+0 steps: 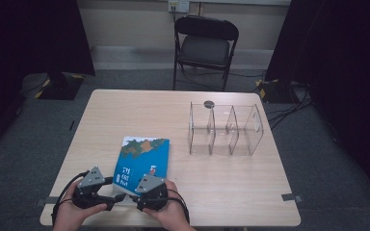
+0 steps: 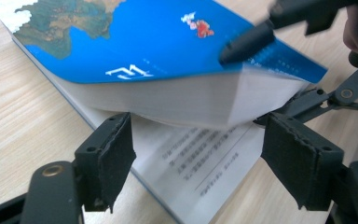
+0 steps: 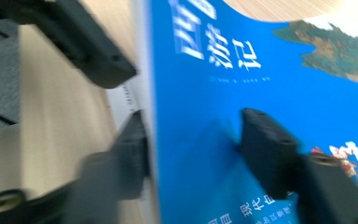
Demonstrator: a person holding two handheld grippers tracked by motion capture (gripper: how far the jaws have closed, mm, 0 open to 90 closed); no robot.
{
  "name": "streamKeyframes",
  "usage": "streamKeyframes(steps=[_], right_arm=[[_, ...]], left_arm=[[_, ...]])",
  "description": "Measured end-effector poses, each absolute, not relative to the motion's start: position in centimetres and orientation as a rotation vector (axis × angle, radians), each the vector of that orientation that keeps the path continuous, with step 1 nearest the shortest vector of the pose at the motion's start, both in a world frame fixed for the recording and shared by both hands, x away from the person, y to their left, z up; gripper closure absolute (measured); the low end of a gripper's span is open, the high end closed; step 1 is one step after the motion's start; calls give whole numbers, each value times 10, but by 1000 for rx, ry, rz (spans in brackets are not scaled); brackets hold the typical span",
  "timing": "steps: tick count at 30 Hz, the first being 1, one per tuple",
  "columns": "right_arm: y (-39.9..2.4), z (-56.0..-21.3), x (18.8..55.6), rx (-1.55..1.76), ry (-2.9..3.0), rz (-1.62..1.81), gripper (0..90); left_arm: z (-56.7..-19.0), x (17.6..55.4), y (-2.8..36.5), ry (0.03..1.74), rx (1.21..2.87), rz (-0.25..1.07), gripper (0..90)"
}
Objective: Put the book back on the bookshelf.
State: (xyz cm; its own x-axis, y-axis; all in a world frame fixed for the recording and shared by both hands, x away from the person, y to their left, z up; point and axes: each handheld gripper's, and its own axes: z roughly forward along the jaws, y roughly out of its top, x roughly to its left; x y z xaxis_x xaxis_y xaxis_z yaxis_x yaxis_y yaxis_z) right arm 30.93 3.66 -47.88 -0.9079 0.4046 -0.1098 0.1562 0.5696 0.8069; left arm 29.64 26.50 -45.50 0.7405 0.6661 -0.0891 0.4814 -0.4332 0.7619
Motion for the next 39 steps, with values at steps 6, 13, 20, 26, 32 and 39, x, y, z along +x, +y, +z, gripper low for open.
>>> streamKeyframes(steps=[6,13,20,26,32,39], right_arm=[[32,-471,308,502,2532,1287,673],[31,-463,306,523,2524,1237,736],[23,-448,314,581,2528,1262,763],[19,-436,320,608,2533,1254,772],[17,-423,326,633,2538,1262,775],[15,-416,330,666,2539,1268,775]], left_arm=[[-455,296,266,833,2106,245,248],[-459,289,268,758,2187,247,167],[-463,290,276,737,2163,168,164],[-464,287,278,691,2202,153,166],[-469,286,283,680,2229,150,166],[-479,288,285,679,2274,138,169]])
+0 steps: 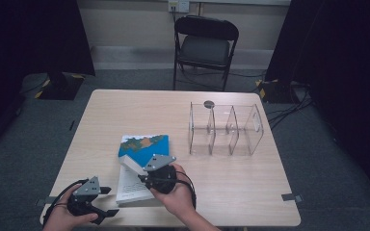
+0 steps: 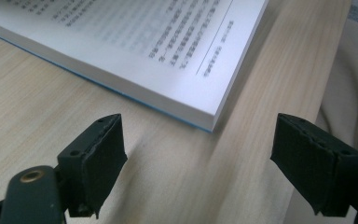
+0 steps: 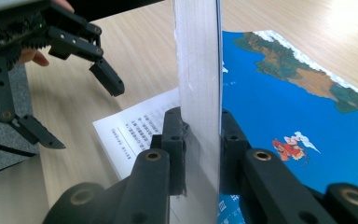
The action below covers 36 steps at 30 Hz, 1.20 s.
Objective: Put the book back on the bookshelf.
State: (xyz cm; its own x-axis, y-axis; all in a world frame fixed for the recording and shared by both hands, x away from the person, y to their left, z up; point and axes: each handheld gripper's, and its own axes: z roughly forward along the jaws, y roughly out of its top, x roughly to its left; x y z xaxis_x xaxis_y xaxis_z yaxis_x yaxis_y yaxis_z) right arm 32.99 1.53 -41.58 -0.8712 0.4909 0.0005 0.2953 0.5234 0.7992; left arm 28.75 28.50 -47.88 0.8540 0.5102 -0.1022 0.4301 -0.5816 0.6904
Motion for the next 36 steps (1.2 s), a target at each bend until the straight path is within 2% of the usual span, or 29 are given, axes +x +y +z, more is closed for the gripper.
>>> streamKeyframes(steps=[13,20,36], right_arm=[[14,-402,340,700,2554,1272,776],[13,-399,342,723,2557,1280,776],[14,-399,342,739,2553,1287,776]], left_arm=[[-491,289,286,668,2309,168,170],[-493,291,281,669,2333,237,157],[-498,307,270,740,2250,294,137]])
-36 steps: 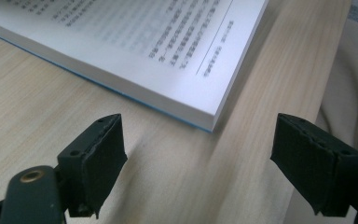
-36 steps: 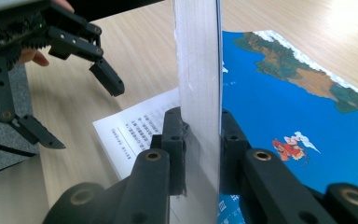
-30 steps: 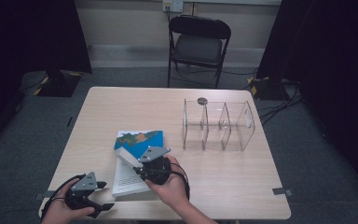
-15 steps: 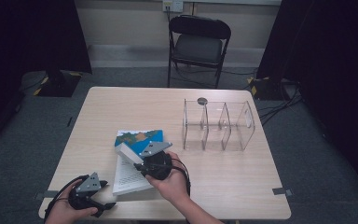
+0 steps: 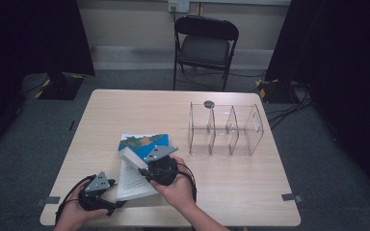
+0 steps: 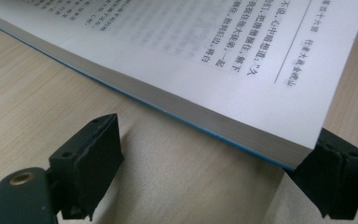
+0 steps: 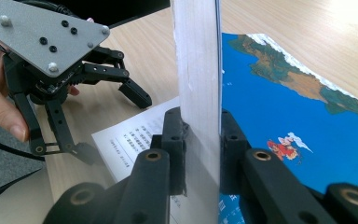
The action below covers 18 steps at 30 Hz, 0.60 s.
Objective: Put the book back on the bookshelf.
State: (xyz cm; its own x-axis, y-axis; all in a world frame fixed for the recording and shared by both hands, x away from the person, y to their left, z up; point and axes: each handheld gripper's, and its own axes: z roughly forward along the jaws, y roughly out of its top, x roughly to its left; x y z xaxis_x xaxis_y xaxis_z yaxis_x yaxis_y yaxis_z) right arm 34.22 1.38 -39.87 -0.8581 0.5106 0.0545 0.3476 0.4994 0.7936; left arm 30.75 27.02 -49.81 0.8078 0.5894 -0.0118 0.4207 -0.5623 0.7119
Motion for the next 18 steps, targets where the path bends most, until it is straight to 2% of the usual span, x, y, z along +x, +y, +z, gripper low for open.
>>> streamKeyframes(steps=[18], right_arm=[[13,-408,338,712,2576,1275,774]], left_arm=[[-493,308,272,780,2213,272,189]])
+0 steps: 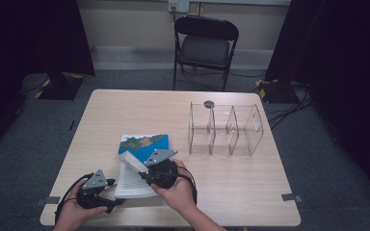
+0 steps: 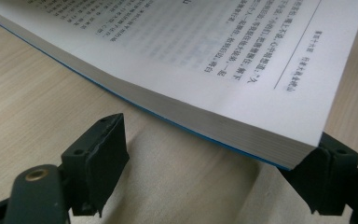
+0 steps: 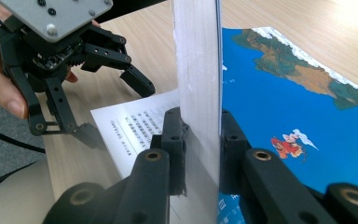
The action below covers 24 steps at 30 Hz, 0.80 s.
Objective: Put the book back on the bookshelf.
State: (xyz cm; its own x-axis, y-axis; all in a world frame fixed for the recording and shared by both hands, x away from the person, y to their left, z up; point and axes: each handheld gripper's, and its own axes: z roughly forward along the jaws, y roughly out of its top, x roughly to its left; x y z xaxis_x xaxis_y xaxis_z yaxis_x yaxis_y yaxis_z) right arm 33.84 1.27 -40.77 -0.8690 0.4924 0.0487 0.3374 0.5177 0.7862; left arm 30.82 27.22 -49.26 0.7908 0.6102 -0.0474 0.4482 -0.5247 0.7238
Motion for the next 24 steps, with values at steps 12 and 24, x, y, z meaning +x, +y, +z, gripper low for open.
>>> streamKeyframes(steps=[12,24], right_arm=[[9,-410,339,721,2587,1290,775],[5,-409,340,732,2598,1304,774]], left_arm=[[-487,311,271,776,2201,336,159],[-489,316,275,807,2180,344,167]])
